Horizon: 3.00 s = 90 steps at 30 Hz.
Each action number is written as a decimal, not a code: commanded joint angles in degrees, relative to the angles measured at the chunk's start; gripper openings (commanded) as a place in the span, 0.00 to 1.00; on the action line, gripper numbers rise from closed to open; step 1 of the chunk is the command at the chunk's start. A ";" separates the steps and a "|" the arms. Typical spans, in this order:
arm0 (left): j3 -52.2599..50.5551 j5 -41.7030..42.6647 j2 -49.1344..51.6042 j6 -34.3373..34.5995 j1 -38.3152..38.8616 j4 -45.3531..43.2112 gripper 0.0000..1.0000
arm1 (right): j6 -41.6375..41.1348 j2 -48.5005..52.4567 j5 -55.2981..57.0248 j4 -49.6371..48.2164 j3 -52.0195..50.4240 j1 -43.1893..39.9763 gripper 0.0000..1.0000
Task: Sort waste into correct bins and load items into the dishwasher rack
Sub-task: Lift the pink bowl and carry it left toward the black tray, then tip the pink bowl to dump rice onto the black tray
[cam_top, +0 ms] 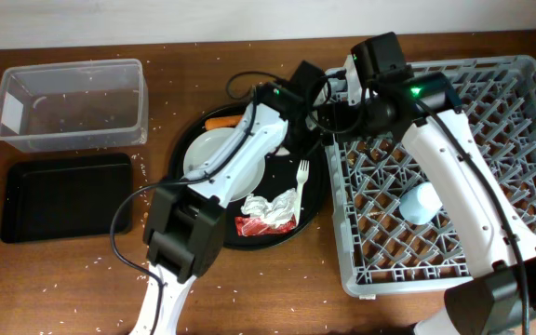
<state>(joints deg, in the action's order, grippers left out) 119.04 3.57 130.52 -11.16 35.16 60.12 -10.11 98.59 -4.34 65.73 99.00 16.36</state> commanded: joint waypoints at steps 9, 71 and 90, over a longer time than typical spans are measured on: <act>24.74 -2.34 -2.47 17.64 -10.88 27.45 0.01 | 0.90 0.15 0.76 -2.12 0.44 -0.33 0.94; -47.98 86.62 -20.81 5.70 -83.06 -13.46 0.00 | 0.83 0.15 1.38 -2.67 0.44 -0.31 0.94; -47.98 86.62 -20.81 12.13 -88.11 -11.02 0.00 | 0.83 0.15 1.38 -2.12 0.44 -0.26 0.94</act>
<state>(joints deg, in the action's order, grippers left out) 71.02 87.48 109.43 0.12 -53.06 48.16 -9.21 98.65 -3.68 63.40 99.46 16.25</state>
